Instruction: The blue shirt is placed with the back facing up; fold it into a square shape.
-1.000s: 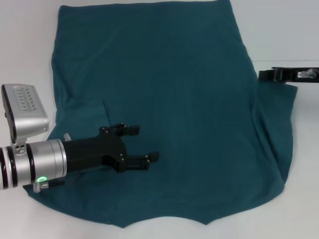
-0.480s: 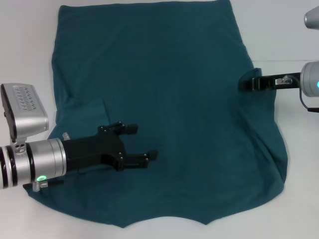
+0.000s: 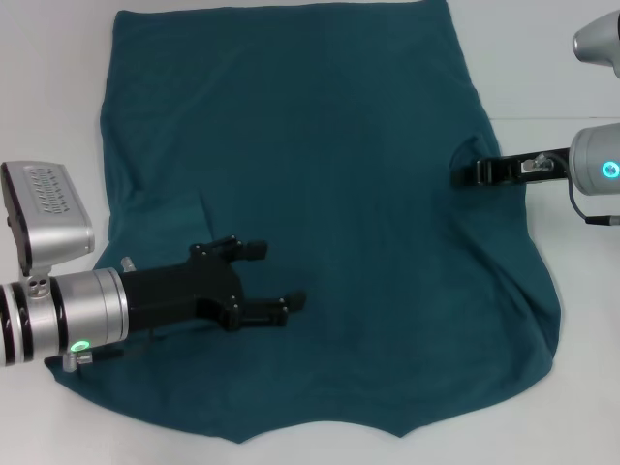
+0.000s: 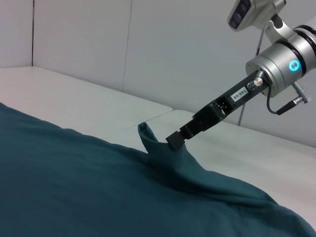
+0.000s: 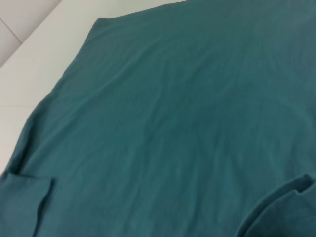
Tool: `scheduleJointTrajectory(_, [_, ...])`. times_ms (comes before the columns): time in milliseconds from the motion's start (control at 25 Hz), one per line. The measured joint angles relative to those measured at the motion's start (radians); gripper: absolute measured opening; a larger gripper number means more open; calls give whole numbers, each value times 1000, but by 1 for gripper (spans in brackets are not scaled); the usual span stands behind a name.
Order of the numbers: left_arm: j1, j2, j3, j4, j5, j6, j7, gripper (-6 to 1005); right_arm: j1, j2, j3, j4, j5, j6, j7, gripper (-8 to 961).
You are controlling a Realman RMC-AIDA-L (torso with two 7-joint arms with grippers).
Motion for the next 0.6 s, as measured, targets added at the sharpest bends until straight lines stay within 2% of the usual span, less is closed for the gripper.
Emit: scheduleJointTrajectory(600, [1, 0, 0, -2, 0, -10, 0, 950, 45, 21, -24, 35, 0, 47, 55, 47])
